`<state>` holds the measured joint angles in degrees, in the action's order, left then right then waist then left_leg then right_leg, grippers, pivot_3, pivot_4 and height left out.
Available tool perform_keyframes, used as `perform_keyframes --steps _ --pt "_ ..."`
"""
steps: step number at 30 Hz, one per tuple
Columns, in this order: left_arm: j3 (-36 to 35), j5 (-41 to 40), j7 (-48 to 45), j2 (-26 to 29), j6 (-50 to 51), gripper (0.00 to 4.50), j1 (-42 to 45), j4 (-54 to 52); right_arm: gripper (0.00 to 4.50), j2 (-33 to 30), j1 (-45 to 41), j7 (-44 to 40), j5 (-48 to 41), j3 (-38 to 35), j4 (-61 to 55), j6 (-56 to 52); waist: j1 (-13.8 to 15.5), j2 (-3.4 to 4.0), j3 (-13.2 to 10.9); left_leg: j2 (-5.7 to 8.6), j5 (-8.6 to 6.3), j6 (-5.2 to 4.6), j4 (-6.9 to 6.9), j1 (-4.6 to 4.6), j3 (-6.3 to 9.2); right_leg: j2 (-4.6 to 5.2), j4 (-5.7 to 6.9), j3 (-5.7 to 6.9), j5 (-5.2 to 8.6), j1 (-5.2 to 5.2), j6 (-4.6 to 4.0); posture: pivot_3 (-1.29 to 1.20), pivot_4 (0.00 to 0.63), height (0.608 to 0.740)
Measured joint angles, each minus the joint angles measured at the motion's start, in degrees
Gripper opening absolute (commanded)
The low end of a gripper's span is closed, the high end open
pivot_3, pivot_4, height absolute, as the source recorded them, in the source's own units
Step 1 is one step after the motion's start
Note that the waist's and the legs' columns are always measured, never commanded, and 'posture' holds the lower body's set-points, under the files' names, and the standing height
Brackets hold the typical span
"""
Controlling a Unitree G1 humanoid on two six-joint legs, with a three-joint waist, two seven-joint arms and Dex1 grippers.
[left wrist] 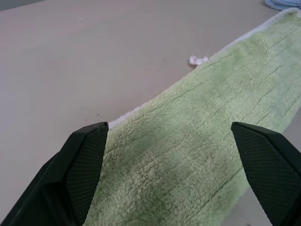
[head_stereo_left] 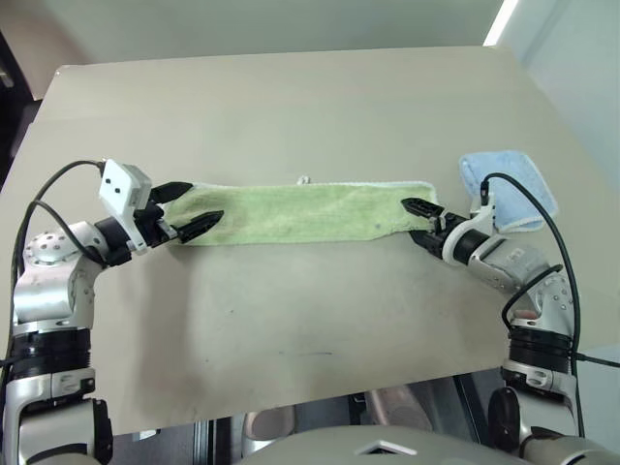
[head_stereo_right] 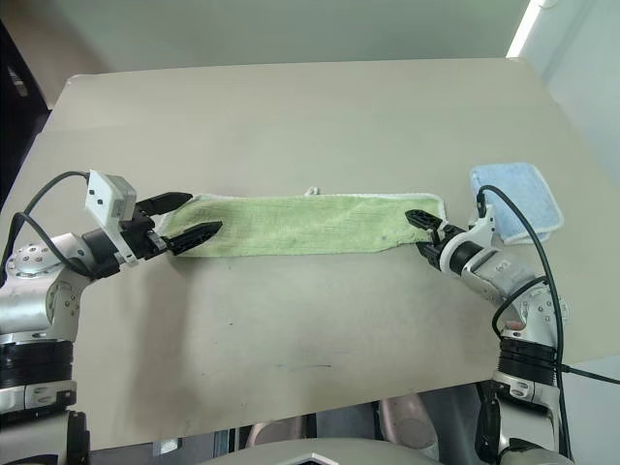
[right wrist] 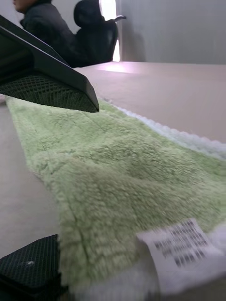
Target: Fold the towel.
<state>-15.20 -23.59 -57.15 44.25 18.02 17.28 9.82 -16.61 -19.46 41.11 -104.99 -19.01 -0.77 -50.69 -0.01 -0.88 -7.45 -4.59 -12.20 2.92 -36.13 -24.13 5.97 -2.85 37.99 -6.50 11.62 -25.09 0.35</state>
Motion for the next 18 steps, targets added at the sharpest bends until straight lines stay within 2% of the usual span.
perform_keyframes --steps 4,13,18 --pt "0.0 0.0 -0.01 0.0 0.0 4.5 0.0 0.0 3.11 0.01 0.53 0.64 0.73 0.08 0.0 2.02 0.03 -0.01 0.0 0.0 0.0 0.0 -0.03 0.0 0.0 0.0 0.0 0.0 -0.03 0.03 -0.01 0.0 0.15 0.74" --pt "0.0 -0.01 0.03 0.0 0.0 4.5 -0.02 -0.01 0.01 -0.5 2.23 1.9 2.54 0.06 0.0 4.91 -0.01 0.0 0.0 -0.01 0.0 0.0 -0.01 0.0 -0.02 0.0 -0.01 0.0 -0.07 0.0 0.08 0.0 0.15 0.74" --pt "0.0 -0.02 0.17 -0.01 0.04 4.5 -0.17 -0.22 0.01 -1.66 2.23 1.11 5.88 -0.02 0.0 6.42 0.11 0.0 0.0 -0.01 0.0 0.0 0.0 -0.01 -0.01 0.01 -0.02 0.0 -0.07 0.01 0.12 0.0 0.15 0.74"
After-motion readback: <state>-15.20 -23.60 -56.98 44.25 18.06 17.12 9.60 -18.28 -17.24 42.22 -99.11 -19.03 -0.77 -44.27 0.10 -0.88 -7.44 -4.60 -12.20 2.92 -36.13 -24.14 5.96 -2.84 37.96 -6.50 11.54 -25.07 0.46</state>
